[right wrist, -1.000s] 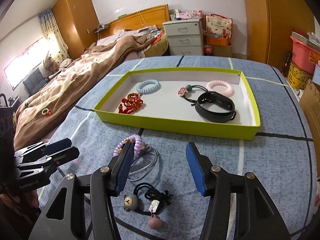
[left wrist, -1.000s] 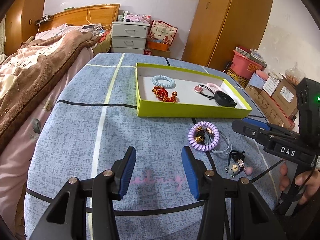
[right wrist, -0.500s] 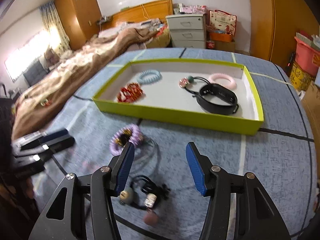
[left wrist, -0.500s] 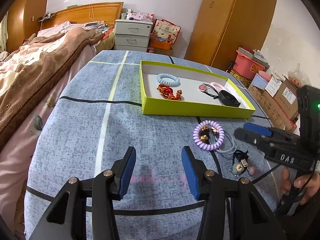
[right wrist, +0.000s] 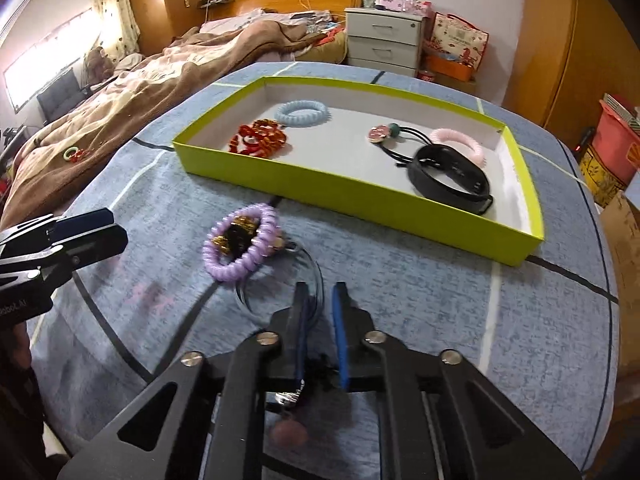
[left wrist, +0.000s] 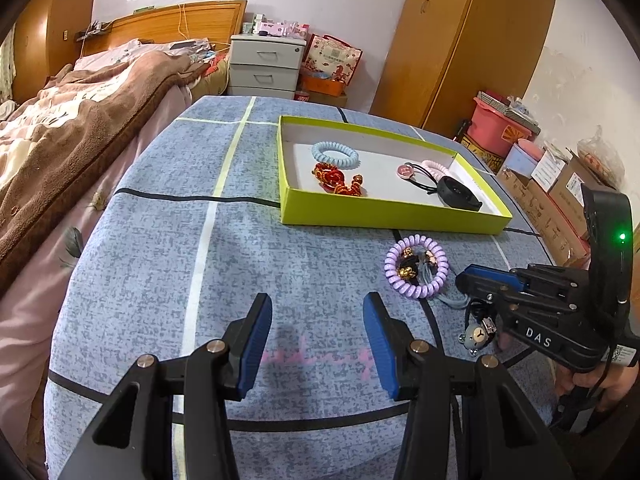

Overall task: Organize jewelry
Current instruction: 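Grasp the grey cord hair tie with flower charm with the right tool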

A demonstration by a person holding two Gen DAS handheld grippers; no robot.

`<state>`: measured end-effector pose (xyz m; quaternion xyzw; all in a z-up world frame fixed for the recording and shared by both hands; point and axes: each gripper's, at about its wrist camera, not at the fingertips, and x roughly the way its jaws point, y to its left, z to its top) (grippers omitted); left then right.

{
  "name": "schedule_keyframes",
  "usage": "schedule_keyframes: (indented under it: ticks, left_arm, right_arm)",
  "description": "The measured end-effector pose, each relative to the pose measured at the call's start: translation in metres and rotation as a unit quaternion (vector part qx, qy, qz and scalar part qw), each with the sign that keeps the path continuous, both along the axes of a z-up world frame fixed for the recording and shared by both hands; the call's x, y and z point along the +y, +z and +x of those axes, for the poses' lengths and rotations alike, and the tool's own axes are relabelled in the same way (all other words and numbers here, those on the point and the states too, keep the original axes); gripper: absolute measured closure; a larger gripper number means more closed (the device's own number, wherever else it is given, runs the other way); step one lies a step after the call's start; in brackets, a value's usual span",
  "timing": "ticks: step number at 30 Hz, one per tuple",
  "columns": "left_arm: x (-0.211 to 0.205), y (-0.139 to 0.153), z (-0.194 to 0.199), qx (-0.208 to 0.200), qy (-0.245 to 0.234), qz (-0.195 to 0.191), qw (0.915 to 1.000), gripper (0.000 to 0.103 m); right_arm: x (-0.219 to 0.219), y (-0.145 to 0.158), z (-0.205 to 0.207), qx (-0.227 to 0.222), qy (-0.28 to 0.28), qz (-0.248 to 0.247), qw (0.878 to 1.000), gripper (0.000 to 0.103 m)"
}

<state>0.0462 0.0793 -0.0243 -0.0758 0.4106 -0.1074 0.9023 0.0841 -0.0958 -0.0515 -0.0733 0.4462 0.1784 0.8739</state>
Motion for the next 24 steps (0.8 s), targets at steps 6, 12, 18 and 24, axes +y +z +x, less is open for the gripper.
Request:
schedule_keyframes:
  ticks: [6, 12, 18, 24]
  left_arm:
    - [-0.009, 0.001, 0.003, 0.001, -0.011, 0.002, 0.9999, 0.054]
    - [-0.022, 0.001, 0.006, 0.004, -0.029, -0.003, 0.9996, 0.054]
    - [-0.04, -0.002, 0.015, 0.012, -0.051, -0.003, 0.9986, 0.054]
    - [-0.056, -0.005, 0.02, 0.025, -0.062, -0.001, 0.9978, 0.054]
  right_arm:
    - [-0.015, 0.001, -0.001, -0.013, -0.024, -0.035, 0.999, 0.097]
    - [-0.045, 0.003, -0.002, -0.023, -0.061, -0.057, 0.996, 0.098]
    - [-0.061, 0.004, -0.008, -0.022, -0.074, -0.055, 0.996, 0.098]
    - [-0.059, 0.004, -0.011, -0.021, -0.063, -0.047, 0.997, 0.098]
